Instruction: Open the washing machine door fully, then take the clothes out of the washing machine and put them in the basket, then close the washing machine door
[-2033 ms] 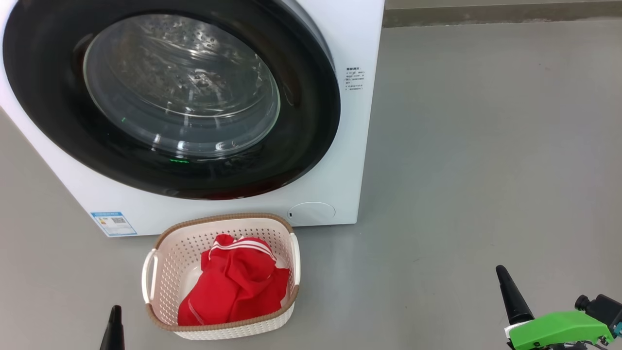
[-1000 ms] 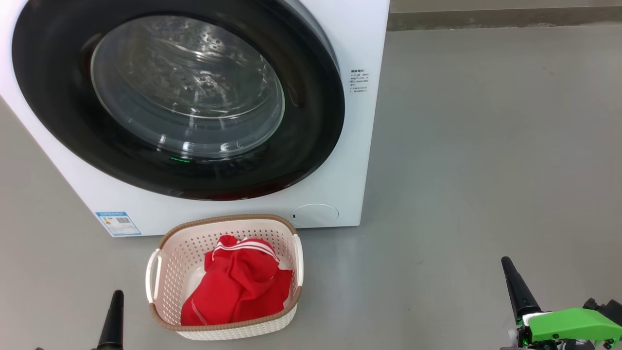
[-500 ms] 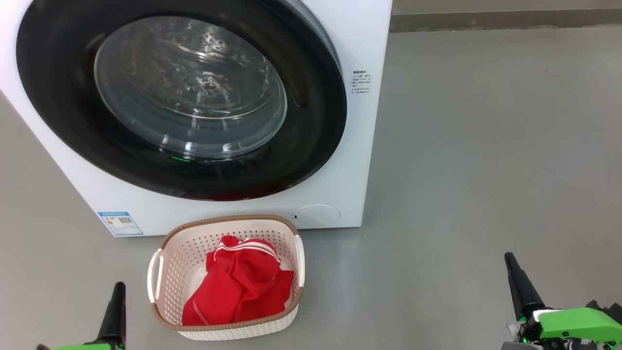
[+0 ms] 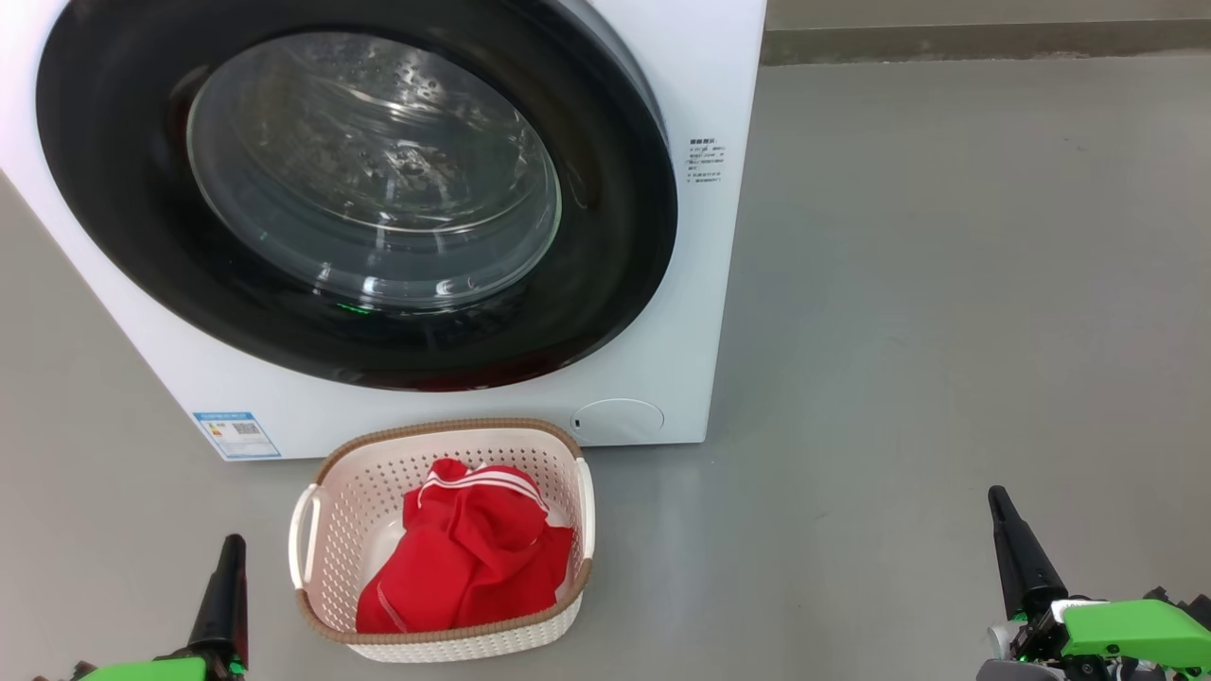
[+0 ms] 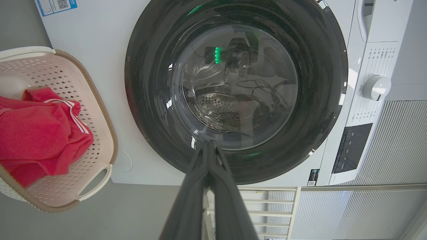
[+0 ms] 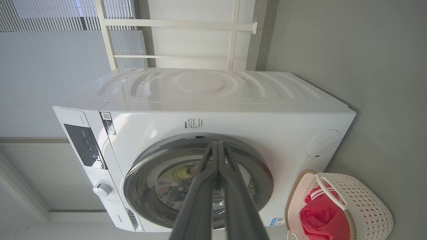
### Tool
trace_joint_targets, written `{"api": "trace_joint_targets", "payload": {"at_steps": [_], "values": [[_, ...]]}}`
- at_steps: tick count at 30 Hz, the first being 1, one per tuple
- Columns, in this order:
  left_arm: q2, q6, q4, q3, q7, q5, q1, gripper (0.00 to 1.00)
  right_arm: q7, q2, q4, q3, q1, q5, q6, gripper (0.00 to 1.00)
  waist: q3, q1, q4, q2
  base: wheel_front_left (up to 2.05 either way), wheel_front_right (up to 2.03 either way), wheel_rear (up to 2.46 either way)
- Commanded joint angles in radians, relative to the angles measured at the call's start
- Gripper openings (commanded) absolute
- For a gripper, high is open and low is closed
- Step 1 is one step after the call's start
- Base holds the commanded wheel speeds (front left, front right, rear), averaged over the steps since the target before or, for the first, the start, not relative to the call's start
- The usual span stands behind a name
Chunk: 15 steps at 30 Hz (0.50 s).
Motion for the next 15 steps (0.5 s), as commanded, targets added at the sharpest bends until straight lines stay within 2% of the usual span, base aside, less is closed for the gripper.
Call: {"api": "trace_joint_targets", "payload": {"at_steps": [1,15], "values": [[0.015,-0.003,-0.027,0.034,0.006,-0.003,-0.038,0.00,0.009,-0.003,-0.030,0.022,-0.036,0.010,-0.001,0.00,0.000,0.0000,0.000,0.0000,0.00,0.00,0.00],[0.015,-0.003,-0.027,0.034,0.006,-0.003,-0.038,0.00,0.009,-0.003,-0.030,0.022,-0.036,0.010,-0.001,0.00,0.000,0.0000,0.000,0.0000,0.00,0.00,0.00]]}}
